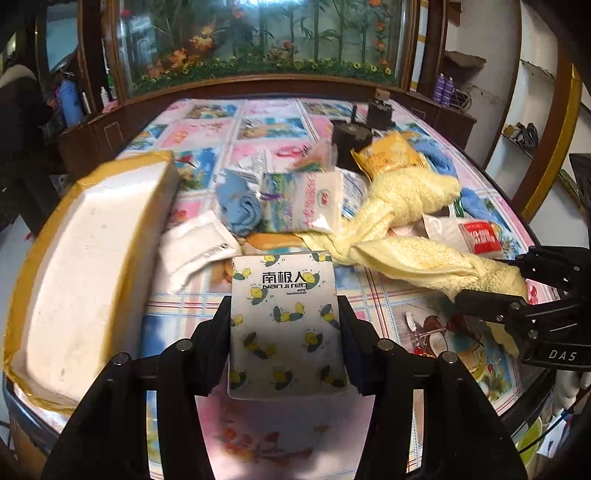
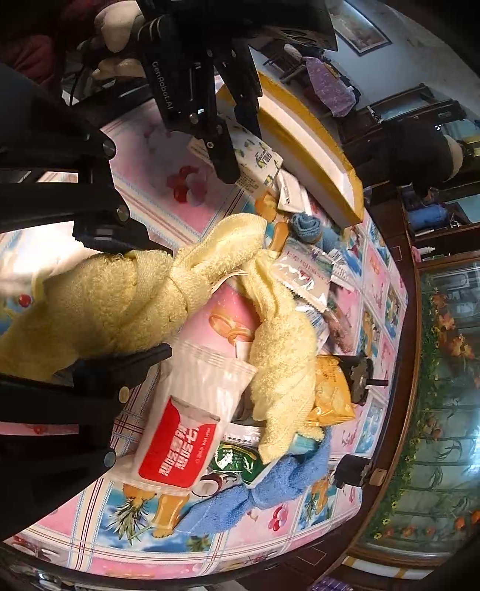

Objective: Organize soft objects
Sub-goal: 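Carry tissue pack and yellow towel into the yellow-edged box and open both tools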

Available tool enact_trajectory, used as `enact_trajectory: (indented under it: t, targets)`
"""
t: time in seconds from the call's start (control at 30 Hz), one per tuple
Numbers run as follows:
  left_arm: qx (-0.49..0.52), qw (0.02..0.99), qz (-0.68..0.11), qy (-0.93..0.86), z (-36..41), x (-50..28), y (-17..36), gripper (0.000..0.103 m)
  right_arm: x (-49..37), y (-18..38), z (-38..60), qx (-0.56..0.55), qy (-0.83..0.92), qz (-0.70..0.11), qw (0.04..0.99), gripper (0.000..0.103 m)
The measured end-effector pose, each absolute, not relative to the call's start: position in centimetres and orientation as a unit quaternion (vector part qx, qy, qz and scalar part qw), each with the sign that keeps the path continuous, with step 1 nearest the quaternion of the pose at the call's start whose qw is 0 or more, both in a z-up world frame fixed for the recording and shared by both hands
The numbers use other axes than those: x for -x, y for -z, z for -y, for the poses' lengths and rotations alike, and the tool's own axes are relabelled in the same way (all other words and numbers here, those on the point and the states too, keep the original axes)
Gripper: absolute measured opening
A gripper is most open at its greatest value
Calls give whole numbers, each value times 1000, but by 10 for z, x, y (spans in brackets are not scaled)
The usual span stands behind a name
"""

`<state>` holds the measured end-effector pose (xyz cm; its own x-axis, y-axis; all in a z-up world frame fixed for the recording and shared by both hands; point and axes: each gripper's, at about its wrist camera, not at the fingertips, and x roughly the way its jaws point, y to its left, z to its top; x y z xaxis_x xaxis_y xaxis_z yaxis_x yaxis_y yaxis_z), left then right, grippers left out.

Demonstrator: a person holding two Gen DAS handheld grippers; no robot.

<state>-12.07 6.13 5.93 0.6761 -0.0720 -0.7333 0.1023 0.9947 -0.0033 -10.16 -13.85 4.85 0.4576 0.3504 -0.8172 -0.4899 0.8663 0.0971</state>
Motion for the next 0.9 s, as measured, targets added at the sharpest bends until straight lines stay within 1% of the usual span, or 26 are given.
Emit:
enact_trajectory:
  t: [0.13, 0.27, 0.5, 0.7, 0.9]
  targets:
    - [-27, 936, -350, -3, -89, 131, -93, 51, 111, -84, 125, 59, -277, -430, 857, 46]
    - [-37, 948, -311, -50, -117, 137, -119, 51, 109, -118, 104, 19, -322, -404, 856, 46]
    - [-54, 951, -289, -101, -154, 125, -134, 51, 80, -156, 49, -36, -377, -389, 840, 46]
    - [-70, 948, -284, -126, -179, 99, -133, 51, 31, -157, 4, -117, -403, -411, 809, 46]
    - [-69, 943, -294, -139, -203, 68, -121, 51, -20, -124, -45, -149, -398, -453, 784, 46]
